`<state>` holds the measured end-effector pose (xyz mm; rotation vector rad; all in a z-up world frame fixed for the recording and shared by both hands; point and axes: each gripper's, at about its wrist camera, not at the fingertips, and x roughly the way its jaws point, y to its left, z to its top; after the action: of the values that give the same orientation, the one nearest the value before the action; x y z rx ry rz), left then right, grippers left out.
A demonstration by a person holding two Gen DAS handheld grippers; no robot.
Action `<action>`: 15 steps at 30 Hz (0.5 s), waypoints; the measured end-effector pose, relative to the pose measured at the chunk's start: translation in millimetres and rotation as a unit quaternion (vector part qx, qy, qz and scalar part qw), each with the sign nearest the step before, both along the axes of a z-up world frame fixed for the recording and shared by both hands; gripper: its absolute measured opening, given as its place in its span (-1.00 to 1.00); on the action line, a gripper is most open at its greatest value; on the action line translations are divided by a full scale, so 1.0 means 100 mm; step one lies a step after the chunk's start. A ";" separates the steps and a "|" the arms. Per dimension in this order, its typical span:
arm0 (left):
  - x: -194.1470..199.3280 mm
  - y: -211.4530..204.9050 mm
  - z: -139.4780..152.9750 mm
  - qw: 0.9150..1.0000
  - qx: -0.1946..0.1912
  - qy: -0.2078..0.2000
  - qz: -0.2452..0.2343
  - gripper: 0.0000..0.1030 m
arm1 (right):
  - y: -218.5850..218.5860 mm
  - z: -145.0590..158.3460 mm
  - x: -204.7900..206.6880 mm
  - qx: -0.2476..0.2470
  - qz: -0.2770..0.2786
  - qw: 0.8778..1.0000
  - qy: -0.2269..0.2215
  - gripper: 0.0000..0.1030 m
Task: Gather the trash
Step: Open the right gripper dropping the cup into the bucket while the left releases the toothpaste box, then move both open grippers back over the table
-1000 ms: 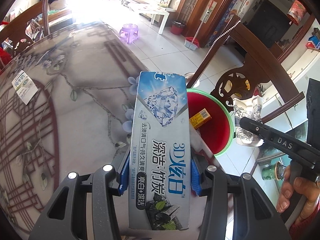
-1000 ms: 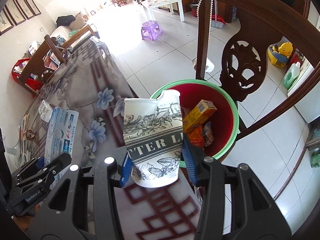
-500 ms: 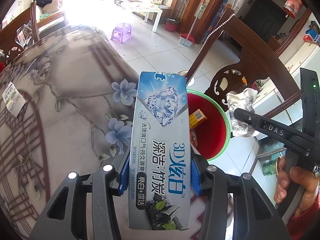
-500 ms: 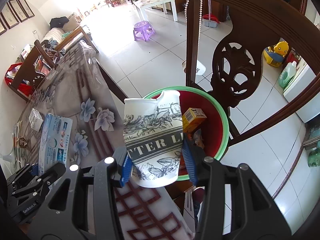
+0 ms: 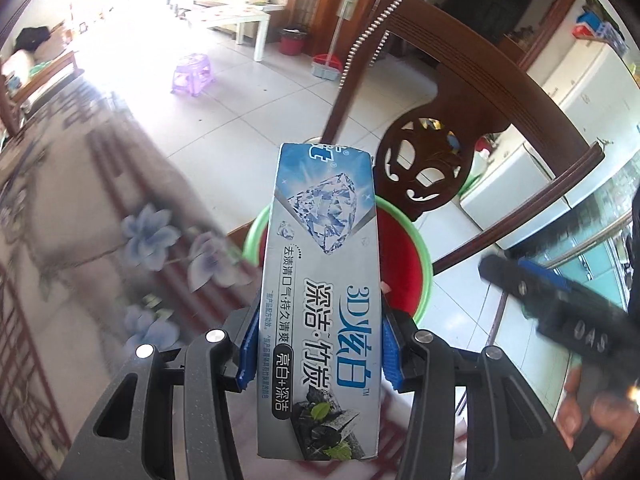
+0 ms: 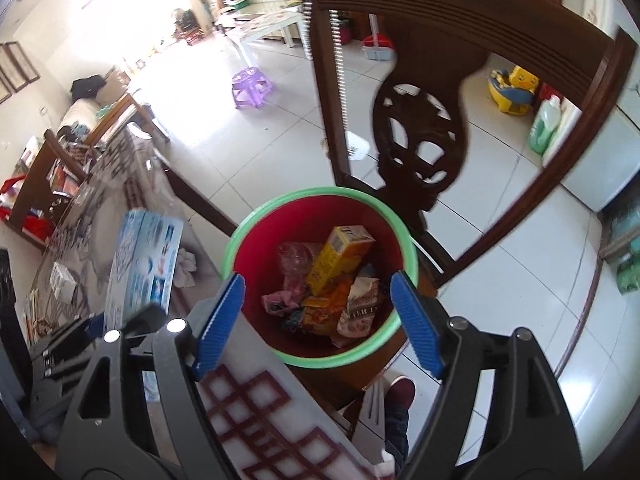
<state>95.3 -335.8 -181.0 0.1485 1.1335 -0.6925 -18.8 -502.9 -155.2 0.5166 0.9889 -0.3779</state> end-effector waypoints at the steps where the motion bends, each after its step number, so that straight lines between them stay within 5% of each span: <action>1: 0.03 -0.10 -0.02 1.000 0.003 -0.003 -0.005 -0.12 | -0.04 -0.02 -0.05 0.001 -0.008 1.000 0.006 0.43; 8: 0.05 -0.19 0.10 1.000 -0.011 -0.010 -0.010 0.23 | -0.17 -0.03 -0.36 -0.007 -0.040 0.999 0.019 0.43; 15: -0.14 0.77 0.22 0.996 -0.025 0.001 0.081 0.23 | 0.12 0.10 -0.29 -0.014 0.001 1.000 0.004 0.44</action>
<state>81.4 -258.8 -159.2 0.0129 1.1161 -0.5750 -47.3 -490.6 -145.3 0.4889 0.9908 -0.3924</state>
